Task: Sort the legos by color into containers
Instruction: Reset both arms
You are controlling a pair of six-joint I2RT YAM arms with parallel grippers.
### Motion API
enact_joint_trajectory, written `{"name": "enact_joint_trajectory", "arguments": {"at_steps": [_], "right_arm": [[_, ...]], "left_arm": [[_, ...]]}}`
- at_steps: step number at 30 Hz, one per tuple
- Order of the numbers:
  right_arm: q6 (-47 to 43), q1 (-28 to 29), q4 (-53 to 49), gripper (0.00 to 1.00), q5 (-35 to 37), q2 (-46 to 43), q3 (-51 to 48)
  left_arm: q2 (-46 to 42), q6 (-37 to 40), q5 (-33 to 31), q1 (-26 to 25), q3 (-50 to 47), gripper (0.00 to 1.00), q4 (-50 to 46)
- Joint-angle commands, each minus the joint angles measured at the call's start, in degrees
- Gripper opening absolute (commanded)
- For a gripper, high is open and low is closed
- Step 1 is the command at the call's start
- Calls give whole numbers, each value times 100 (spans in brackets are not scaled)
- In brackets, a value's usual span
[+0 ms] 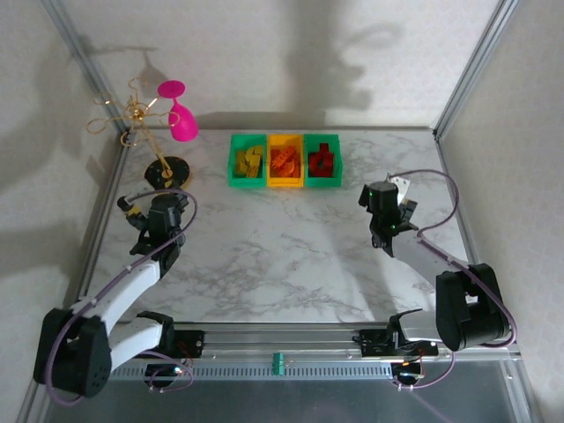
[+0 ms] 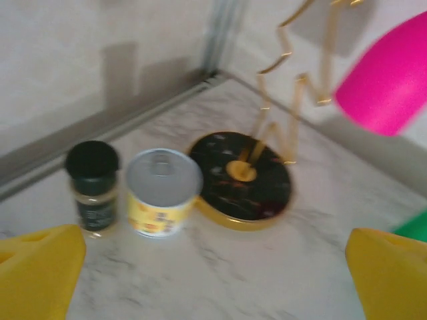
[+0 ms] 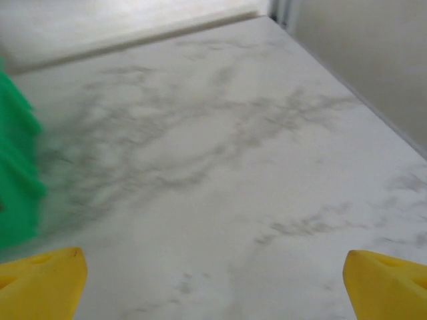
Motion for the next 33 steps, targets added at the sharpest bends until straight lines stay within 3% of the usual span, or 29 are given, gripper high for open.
{"name": "enact_joint_trajectory", "arguments": {"at_steps": [1,4,9,15,17,18,20,22,33], "right_arm": [[-442,-263,1346,99,555,143,-434],[-870,-421,2240,99,362,364,-657],[-1234,-942,3574,99,-605,785,-1097],[-1745,-1192,6042,99,-1989,803,-2429],[-1876,-1186,6903,99,-2300,1032,-2811],[-1927,-1180,7228,99,-2389,1233,-2857],[-1885,-1193,6514,99,-2365,1203,-2540],[-1673,-1502,6135,99,-2871,1197,-2347],[-1707,-1476,6194,99,-2824,1204,-2370]], "left_arm": [[510,677,90,319,-454,100,1906],[1062,1181,485,345,-834,100,3009],[1667,1689,1121,322,-1490,100,4779],[2303,1819,1683,392,-1532,100,5390],[2625,1975,1806,366,-1882,99,6476],[2433,1920,1845,366,-1847,99,6084],[2575,1929,1788,376,-1724,99,6062],[2507,1813,2048,517,-1616,99,5773],[2493,1821,2023,502,-1621,99,5740]]}}
